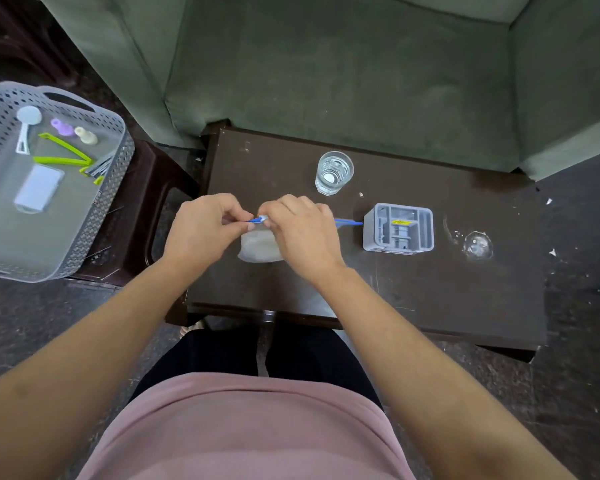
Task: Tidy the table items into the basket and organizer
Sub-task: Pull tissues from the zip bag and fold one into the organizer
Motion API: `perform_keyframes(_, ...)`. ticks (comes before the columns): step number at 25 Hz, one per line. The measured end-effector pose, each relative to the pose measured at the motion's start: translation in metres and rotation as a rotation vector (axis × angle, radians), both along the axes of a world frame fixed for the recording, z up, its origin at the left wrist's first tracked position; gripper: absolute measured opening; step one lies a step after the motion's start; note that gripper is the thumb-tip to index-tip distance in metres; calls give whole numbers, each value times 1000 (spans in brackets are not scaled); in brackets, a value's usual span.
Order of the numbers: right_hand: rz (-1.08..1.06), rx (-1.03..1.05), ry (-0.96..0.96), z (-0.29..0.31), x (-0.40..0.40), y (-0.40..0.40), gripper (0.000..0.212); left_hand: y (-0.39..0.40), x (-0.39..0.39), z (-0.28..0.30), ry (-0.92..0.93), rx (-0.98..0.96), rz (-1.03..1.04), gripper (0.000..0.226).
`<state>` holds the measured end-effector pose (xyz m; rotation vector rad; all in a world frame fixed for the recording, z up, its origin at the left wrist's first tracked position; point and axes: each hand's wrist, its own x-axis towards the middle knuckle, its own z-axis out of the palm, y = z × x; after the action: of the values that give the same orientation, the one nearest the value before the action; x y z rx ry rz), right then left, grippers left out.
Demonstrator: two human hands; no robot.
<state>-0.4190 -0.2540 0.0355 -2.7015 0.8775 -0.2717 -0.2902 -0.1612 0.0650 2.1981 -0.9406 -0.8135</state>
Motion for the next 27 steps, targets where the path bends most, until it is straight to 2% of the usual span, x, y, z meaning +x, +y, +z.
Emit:
perform_keyframes(4, -120, -83, 58, -6, -34, -26, 25, 2, 16, 9, 9, -6, 19, 10)
perform_keyframes(6, -186, -136, 84, -7, -52, -39, 26, 9, 28, 8, 58, -18, 85, 20)
perform_keyframes(9, -204, -166, 98, 2, -56, -47, 25, 15, 36, 15, 62, 25, 141, 20)
perform_keyframes(12, -205, -116, 48, 18, -46, -52, 33, 8, 31, 27, -35, 59, -12, 19)
perform_keyframes(17, -149, -60, 31, 39, -46, -64, 40, -16, 17, 47, -50, 76, -227, 19)
perform_keyframes(20, -135, -69, -14, 42, -52, -69, 37, -27, 5, 51, -18, 101, -276, 14)
perform_keyframes(25, -118, -274, -126, 44, -66, -72, 35, -36, -14, 56, -41, 51, -274, 18)
perform_keyframes(27, 4, -366, -166, 47, -66, -64, 40, -37, -23, 57, -62, 8, -308, 20)
